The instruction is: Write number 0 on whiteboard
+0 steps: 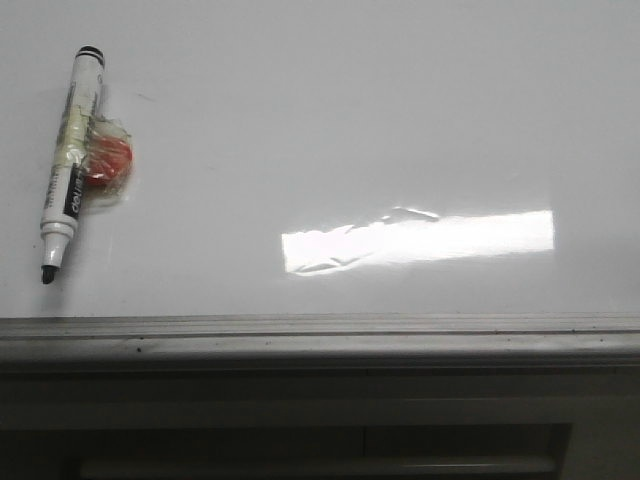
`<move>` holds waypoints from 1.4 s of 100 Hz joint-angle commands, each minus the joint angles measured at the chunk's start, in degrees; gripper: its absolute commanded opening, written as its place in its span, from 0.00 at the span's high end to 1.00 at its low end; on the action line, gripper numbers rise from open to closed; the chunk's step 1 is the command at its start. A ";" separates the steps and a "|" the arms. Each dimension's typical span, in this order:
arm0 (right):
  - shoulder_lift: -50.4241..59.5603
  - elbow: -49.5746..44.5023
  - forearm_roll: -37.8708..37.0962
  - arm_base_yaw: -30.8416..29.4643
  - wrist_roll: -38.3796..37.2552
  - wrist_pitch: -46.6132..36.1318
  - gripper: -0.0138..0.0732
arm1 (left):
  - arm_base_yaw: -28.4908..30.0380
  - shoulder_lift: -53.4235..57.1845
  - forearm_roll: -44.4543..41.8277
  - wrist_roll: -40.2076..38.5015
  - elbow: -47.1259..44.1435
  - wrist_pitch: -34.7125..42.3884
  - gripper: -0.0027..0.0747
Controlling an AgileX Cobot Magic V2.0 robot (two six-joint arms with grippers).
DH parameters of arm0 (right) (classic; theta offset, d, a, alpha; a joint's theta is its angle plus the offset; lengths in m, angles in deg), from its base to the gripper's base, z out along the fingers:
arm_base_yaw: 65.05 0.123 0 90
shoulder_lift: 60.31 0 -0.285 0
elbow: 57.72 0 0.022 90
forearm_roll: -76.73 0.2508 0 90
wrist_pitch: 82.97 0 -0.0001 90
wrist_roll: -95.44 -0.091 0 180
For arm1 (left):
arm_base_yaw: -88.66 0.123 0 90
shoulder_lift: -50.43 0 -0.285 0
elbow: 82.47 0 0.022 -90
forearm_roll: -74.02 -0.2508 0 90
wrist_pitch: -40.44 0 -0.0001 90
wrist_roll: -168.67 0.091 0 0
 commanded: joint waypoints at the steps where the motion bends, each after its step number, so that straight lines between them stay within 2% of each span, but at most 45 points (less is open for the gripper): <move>1: -3.25 6.24 -2.63 -0.41 2.54 3.43 0.89 | -0.50 -3.76 -1.49 6.75 7.53 -2.48 0.85; 5: -4.71 8.16 -2.75 -0.41 4.07 4.69 0.84 | -0.50 -6.18 -1.49 10.19 9.99 -5.48 0.76; 15: -8.29 11.85 -2.80 -0.41 6.09 7.00 0.68 | -0.50 -13.57 -1.49 17.03 17.24 -12.64 0.42; 18: -9.39 12.98 -2.80 -0.41 6.22 7.58 0.62 | -0.50 -16.69 -1.49 17.71 19.07 -14.59 0.36; 22: -11.07 13.95 -2.80 -0.41 6.22 8.26 0.56 | -0.50 -20.11 -1.49 18.16 21.75 -17.22 0.33; 27: -13.00 15.31 -2.80 -0.41 6.22 8.78 0.49 | -0.50 -25.82 -2.26 18.16 24.76 -19.97 0.36; 32: -14.82 16.34 -2.80 -0.41 6.33 8.96 0.46 | -0.50 -30.98 -4.01 18.16 27.69 -22.40 0.40; 42: -17.97 17.63 -3.21 -0.41 6.33 8.88 0.45 | -0.60 -40.28 -6.62 18.16 33.09 -25.47 0.47; 54: -19.90 17.96 -4.59 -0.41 6.33 8.88 0.45 | -3.23 -47.95 -6.25 17.27 38.26 -25.94 0.47; 64: -20.53 17.96 -5.15 -0.41 6.33 9.20 0.45 | -7.36 -52.06 -6.36 13.21 41.05 -26.67 0.47; 88: -20.53 17.96 -5.61 -0.41 6.33 9.20 0.45 | -15.76 -60.78 -9.37 1.18 41.57 -26.61 0.47; 117: -20.53 17.96 -5.68 -0.41 6.33 6.84 0.45 | -16.98 -68.31 -9.70 1.04 41.57 -25.65 0.48; 122: -20.53 18.16 -5.68 -0.41 6.33 5.01 0.45 | -16.98 -69.25 -10.18 1.04 41.57 -25.65 0.52; 129: -20.53 19.47 -5.68 -0.41 7.23 3.74 0.45 | -16.98 -70.32 -11.20 1.04 41.57 -25.89 0.65; 140: -20.53 23.00 -5.68 0.99 9.19 3.46 0.45 | -16.98 -71.03 -12.08 2.53 41.57 -27.01 0.96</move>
